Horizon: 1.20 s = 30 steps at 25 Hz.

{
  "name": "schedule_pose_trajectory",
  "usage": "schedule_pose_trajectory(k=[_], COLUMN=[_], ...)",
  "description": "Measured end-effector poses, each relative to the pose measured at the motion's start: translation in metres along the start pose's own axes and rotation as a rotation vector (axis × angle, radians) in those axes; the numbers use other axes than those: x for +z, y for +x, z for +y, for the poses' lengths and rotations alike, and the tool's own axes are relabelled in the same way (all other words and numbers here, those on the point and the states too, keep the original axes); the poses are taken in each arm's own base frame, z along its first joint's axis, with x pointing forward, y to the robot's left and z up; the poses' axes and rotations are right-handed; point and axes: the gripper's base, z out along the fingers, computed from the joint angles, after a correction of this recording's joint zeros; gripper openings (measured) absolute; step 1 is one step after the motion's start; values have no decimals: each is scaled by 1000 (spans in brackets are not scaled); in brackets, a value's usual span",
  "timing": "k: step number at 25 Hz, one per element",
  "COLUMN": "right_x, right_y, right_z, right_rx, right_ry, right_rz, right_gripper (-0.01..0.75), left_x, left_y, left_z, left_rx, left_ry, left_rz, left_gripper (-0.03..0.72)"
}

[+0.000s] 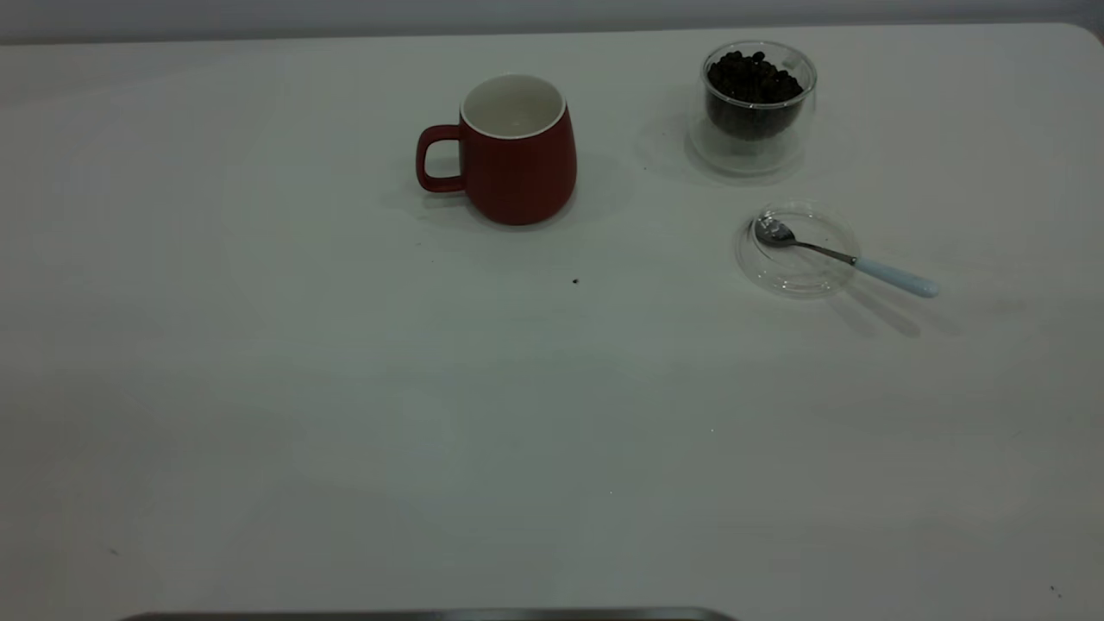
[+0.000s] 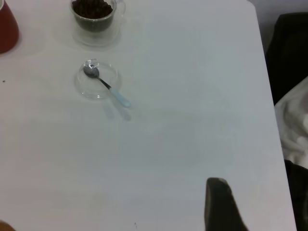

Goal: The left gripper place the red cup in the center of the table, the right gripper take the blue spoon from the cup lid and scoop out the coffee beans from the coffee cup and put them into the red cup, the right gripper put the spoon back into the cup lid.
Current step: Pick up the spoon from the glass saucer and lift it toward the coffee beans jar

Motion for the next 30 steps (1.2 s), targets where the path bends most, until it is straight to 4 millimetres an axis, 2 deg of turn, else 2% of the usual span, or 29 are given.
schedule_pose_trajectory(k=[3,7,30], right_x=[0,0,0], right_y=[0,0,0], right_z=[0,0,0], right_rx=[0,0,0], right_ry=[0,0,0], right_rz=[0,0,0], right_gripper=[438,438,435], left_x=[12,24,25], left_y=[12,19,18], left_z=[-3,-3,-4], left_rx=[-34,-49,-44], left_ry=[-43,-65,-64], left_rz=[38,77,71], left_gripper=[587,587,587])
